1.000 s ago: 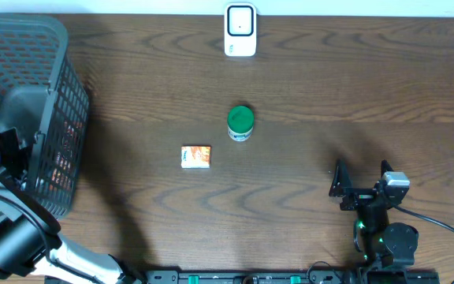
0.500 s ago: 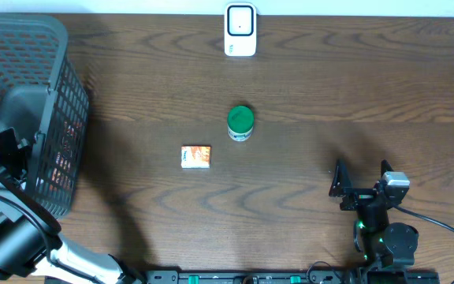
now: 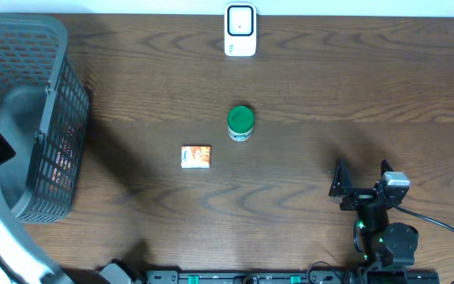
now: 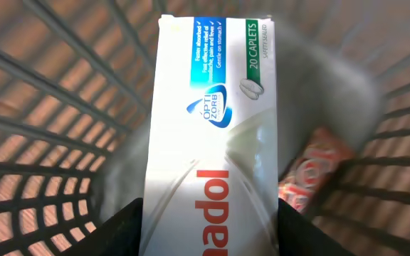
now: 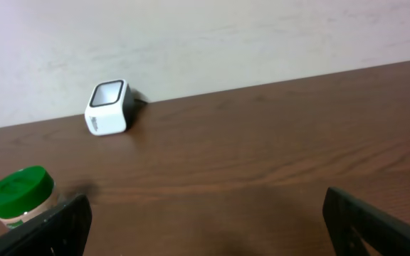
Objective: Scan the item barcode
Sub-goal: 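Reach the left gripper into the basket and grasp the white Panadol box, then carry the Panadol box out and drop it in front of the orange box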
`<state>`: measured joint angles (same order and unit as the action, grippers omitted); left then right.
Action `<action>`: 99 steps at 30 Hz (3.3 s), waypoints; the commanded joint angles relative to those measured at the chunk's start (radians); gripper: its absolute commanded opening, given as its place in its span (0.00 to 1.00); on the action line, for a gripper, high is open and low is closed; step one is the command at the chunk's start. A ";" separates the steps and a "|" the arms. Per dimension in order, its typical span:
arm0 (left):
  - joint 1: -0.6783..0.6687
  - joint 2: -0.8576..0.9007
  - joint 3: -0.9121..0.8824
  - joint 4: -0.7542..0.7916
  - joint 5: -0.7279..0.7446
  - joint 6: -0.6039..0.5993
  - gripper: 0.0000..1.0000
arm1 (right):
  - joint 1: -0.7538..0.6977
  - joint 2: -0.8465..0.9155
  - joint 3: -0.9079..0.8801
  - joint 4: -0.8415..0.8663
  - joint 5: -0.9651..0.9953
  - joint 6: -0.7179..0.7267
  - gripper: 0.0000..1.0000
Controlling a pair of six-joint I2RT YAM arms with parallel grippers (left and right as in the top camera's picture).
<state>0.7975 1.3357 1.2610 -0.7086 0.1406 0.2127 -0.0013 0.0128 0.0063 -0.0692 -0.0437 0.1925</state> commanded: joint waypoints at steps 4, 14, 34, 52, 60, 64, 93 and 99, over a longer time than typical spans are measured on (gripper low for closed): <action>0.004 -0.151 0.003 -0.007 0.065 -0.080 0.55 | 0.006 -0.006 -0.001 -0.003 0.009 -0.014 0.99; 0.004 -0.311 0.003 -0.004 0.476 -0.252 0.55 | 0.006 -0.006 -0.001 -0.003 0.009 -0.014 0.99; -0.237 -0.397 -0.011 -0.412 0.856 -0.029 0.56 | 0.006 -0.006 -0.001 -0.003 0.009 -0.014 0.99; -0.765 -0.341 -0.445 0.008 0.482 -0.282 0.56 | 0.006 -0.006 -0.001 -0.003 0.009 -0.014 0.99; -0.991 -0.226 -0.459 0.157 0.276 -0.352 0.56 | 0.006 -0.006 -0.001 -0.003 0.009 -0.014 0.99; -1.049 -0.164 -0.459 0.201 0.214 -0.357 0.63 | 0.006 -0.006 -0.001 -0.003 0.009 -0.014 0.99; -0.126 -0.085 0.442 -0.251 -0.022 -0.667 0.98 | 0.006 -0.006 -0.001 -0.003 0.009 -0.014 0.99; 0.001 0.086 0.441 -0.279 -0.022 -0.575 0.99 | 0.006 -0.006 -0.001 -0.003 0.009 -0.014 0.99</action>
<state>0.7708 1.3666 1.7039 -0.9878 0.1234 -0.4126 -0.0013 0.0124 0.0063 -0.0689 -0.0437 0.1925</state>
